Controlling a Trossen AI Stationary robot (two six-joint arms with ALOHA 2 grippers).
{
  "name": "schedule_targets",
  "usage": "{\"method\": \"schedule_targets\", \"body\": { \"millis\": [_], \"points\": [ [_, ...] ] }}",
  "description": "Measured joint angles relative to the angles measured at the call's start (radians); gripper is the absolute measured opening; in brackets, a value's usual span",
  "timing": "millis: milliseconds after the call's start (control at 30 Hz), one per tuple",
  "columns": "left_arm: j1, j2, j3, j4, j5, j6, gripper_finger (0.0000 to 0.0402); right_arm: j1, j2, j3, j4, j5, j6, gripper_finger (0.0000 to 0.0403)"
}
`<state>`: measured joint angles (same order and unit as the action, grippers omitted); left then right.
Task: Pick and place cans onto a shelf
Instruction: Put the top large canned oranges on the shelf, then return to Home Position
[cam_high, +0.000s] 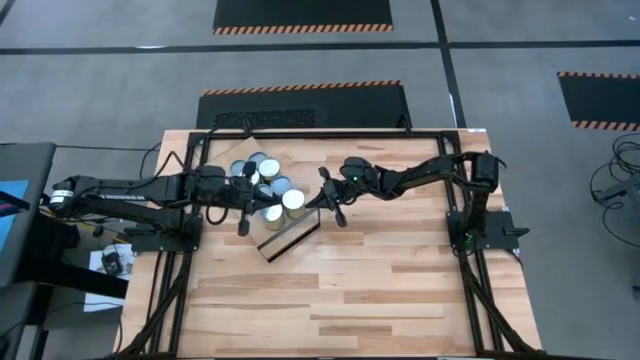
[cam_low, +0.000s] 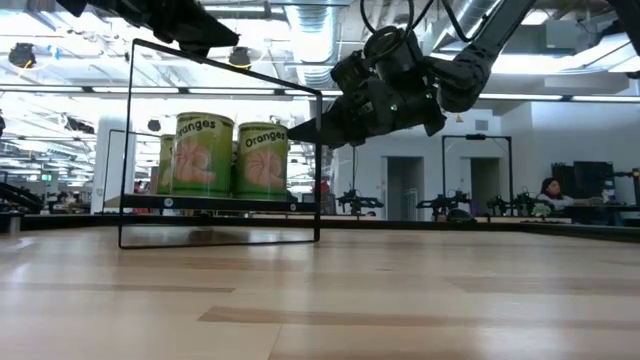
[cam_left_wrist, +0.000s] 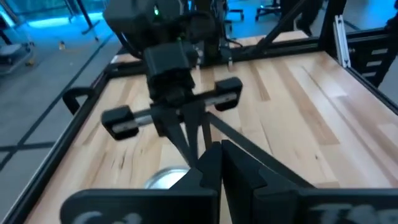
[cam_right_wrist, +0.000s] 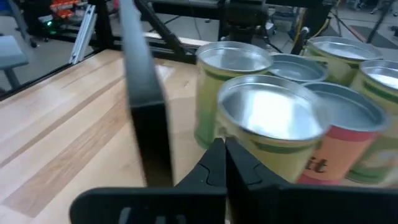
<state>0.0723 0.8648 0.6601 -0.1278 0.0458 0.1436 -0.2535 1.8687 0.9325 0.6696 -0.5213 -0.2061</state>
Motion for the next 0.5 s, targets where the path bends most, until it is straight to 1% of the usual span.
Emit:
{"method": "schedule_targets", "body": {
  "millis": [100, 167, 233, 300, 367, 500],
  "points": [
    [0.0, 0.0, -0.02, 0.066, 0.013, 0.007, 0.0, -0.003, -0.019, -0.007, -0.025, -0.001, -0.01, 0.0008],
    [0.0, -0.001, -0.065, 0.148, 0.043, 0.01, 0.0, -0.019, -0.06, -0.018, -0.061, -0.001, -0.012, 0.0008],
    [0.0, -0.001, -0.113, 0.205, 0.053, 0.022, 0.0, -0.038, -0.11, -0.04, -0.115, 0.005, -0.026, 0.0005],
    [0.0, -0.004, -0.155, 0.268, 0.054, 0.028, 0.0, -0.055, -0.177, -0.085, -0.168, 0.036, -0.053, 0.0005],
    [0.003, -0.013, -0.19, 0.311, 0.054, 0.028, 0.0, -0.067, -0.251, -0.136, -0.176, 0.084, -0.074, 0.0005],
    [0.017, -0.058, -0.249, 0.371, 0.055, 0.019, 0.0, -0.092, -0.417, -0.277, -0.153, 0.103, -0.094, 0.0005]
  ]
}}
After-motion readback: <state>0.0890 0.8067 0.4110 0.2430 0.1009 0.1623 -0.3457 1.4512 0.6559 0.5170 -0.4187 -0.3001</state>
